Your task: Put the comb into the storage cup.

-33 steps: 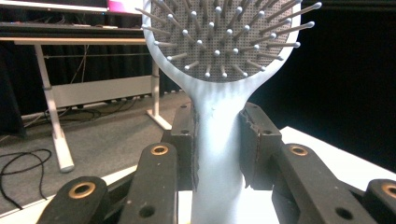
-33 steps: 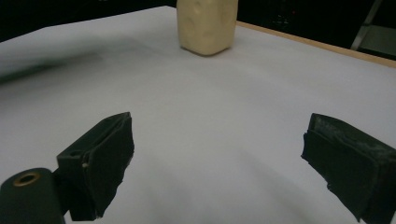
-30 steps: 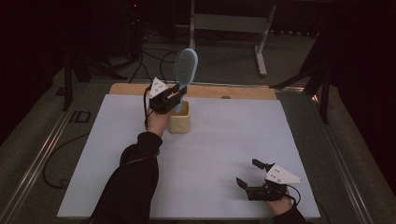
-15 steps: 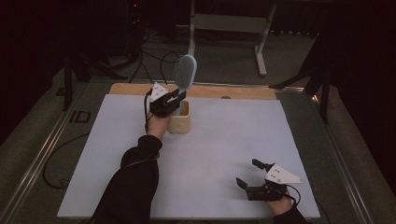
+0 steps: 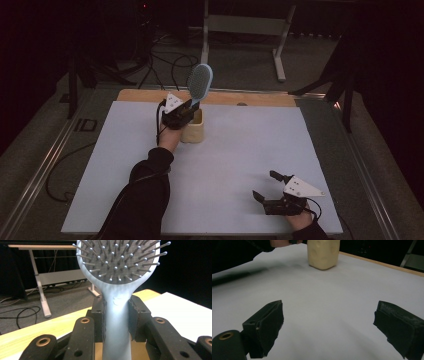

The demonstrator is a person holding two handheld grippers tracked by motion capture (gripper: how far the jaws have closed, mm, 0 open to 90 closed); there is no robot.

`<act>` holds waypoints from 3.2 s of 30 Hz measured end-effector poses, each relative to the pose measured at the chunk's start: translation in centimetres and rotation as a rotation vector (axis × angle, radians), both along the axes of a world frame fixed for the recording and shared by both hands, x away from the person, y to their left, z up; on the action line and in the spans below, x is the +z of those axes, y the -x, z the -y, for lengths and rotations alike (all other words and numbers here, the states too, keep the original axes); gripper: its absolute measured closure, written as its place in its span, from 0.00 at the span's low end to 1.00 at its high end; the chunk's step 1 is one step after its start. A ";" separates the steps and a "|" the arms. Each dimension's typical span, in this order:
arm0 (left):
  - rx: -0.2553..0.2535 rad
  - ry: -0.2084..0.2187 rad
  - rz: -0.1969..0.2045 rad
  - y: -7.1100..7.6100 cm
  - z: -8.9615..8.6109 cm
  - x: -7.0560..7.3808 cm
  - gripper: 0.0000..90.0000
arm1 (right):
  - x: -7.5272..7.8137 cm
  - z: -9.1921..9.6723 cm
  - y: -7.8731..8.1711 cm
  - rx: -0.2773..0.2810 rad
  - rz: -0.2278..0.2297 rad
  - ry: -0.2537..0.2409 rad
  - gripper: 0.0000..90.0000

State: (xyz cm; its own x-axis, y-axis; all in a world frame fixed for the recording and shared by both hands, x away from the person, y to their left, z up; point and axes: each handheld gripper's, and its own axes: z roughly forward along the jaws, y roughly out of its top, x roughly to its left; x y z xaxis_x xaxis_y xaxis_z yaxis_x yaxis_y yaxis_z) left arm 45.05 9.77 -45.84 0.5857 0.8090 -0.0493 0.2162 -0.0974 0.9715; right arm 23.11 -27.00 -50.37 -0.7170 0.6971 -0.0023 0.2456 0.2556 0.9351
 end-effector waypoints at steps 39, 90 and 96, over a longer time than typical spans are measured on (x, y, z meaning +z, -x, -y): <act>-0.157 -0.005 -0.054 1.1 -1.3 1.6 0.00 | 0.0 0.0 0.0 -0.001 -0.004 0.003 0.10; -0.274 -0.134 -0.141 6.3 -6.2 4.4 0.00 | 0.1 -0.3 -0.1 0.000 -0.001 0.007 0.10; -0.283 -0.133 -0.145 7.4 -6.9 4.4 0.00 | 0.1 -0.3 -0.1 0.001 -0.002 0.009 0.10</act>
